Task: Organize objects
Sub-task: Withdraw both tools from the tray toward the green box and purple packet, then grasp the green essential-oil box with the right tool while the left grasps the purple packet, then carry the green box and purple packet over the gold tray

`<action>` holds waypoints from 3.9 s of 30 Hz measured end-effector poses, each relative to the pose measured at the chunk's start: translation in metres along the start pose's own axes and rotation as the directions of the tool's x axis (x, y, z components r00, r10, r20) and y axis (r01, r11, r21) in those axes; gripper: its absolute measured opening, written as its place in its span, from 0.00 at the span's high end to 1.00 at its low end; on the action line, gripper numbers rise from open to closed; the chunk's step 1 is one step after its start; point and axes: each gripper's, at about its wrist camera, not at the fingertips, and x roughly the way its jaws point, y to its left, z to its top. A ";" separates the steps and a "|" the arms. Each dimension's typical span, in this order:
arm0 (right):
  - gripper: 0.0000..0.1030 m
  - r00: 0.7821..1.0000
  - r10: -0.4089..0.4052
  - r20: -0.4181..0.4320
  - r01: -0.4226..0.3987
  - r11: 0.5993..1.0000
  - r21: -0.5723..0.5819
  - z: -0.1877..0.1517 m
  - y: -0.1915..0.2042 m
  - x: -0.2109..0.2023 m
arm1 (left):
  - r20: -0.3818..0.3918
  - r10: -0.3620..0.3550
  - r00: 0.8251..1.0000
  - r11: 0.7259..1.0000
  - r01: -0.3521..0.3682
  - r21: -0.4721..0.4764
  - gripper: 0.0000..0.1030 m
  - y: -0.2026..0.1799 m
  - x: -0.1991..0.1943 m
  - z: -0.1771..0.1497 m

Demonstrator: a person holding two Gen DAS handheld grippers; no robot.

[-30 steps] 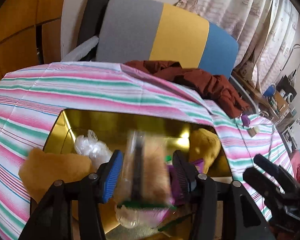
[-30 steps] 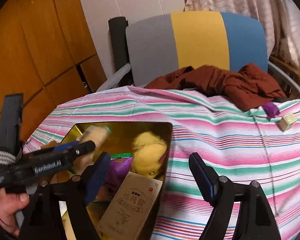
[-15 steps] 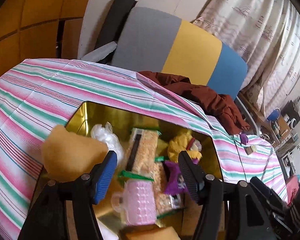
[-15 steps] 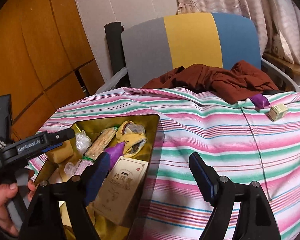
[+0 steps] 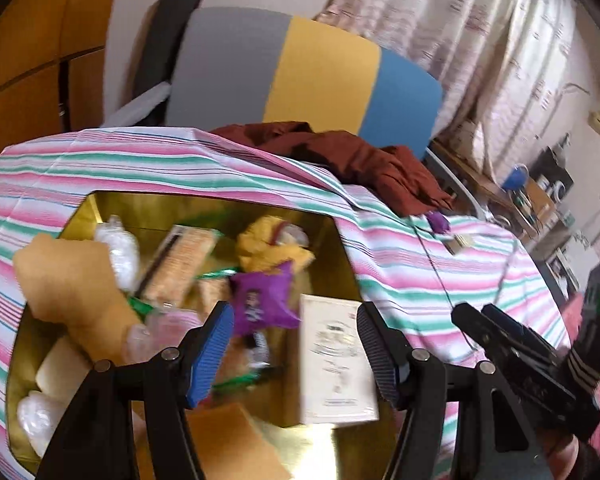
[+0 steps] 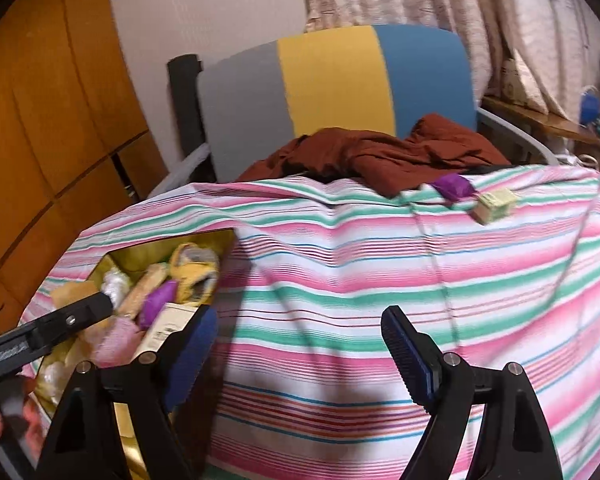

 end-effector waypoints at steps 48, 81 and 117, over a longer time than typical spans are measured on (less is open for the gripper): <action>0.49 0.983 -0.170 -0.064 0.182 0.906 0.382 0.102 -0.269 0.135 | -0.273 -0.038 0.961 0.931 0.133 0.340 0.36 -0.149 0.092 -0.031; 0.70 0.955 -0.292 -0.054 0.295 0.913 0.282 0.047 -0.297 0.076 | -0.168 -0.021 0.986 0.813 0.115 0.571 0.26 -0.286 0.276 0.085; 0.70 0.920 -0.393 0.004 0.378 0.889 0.259 0.044 -0.292 0.062 | 0.088 -0.030 0.996 0.850 -0.021 0.526 0.50 -0.267 0.232 0.033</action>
